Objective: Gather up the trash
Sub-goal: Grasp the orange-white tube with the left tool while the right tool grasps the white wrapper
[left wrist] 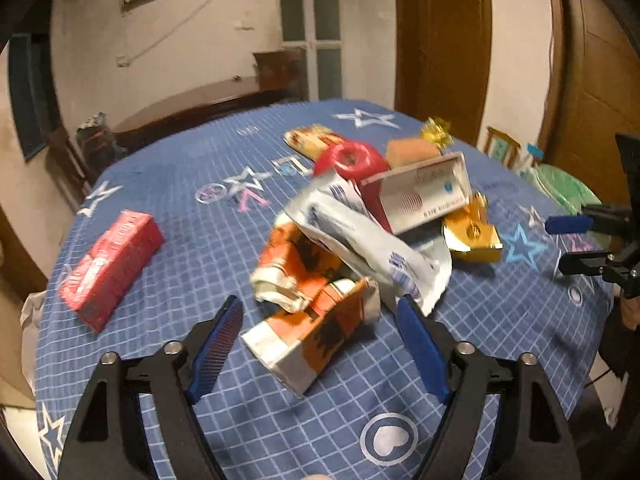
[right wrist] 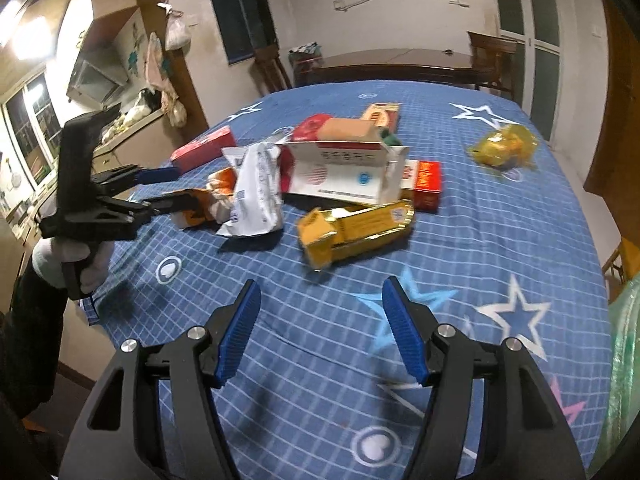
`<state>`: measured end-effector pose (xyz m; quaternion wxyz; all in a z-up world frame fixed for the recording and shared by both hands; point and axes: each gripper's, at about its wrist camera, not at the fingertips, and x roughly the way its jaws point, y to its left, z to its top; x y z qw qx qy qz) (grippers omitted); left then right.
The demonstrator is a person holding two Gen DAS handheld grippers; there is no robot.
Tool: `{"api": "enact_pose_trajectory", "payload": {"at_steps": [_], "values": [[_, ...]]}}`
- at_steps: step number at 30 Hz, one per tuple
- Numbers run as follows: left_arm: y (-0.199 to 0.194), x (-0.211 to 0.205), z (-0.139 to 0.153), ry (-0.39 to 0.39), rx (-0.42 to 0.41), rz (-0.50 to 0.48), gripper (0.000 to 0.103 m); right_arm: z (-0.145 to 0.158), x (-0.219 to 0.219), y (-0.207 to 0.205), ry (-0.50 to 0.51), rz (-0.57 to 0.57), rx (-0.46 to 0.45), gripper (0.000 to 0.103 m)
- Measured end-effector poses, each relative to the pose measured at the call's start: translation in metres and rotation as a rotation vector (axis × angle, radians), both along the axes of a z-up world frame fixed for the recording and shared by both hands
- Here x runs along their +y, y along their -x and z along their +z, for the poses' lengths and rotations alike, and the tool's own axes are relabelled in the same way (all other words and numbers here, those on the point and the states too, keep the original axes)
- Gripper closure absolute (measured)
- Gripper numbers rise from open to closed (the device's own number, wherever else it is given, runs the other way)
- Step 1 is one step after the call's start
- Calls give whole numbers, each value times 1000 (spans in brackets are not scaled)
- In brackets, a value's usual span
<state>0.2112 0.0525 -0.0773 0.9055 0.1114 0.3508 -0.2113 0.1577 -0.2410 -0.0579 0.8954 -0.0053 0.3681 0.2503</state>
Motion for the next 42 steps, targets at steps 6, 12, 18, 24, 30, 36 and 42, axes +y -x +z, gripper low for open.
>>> {"api": "enact_pose_trajectory", "payload": {"at_steps": [6,12,18,24,30,36,42], "values": [[-10,-12,-23,-37,74,-47,56,-4,16,-13,51,35,-7,43],[-11,-23,-34,-21,96,-28,83,-4,17,-38,23,-2,20,48],[-7,-13,-33,65,125,61,93,8,42,-38,-33,59,-9,54],[2,4,-32,122,145,118,94,10,79,-63,-30,118,10,54],[6,16,-32,150,155,124,94,1,112,-88,29,118,39,54],[5,16,-32,143,147,116,94,-12,129,-96,132,88,36,54],[9,11,-31,122,105,142,95,-15,125,-87,149,54,-6,73]]}}
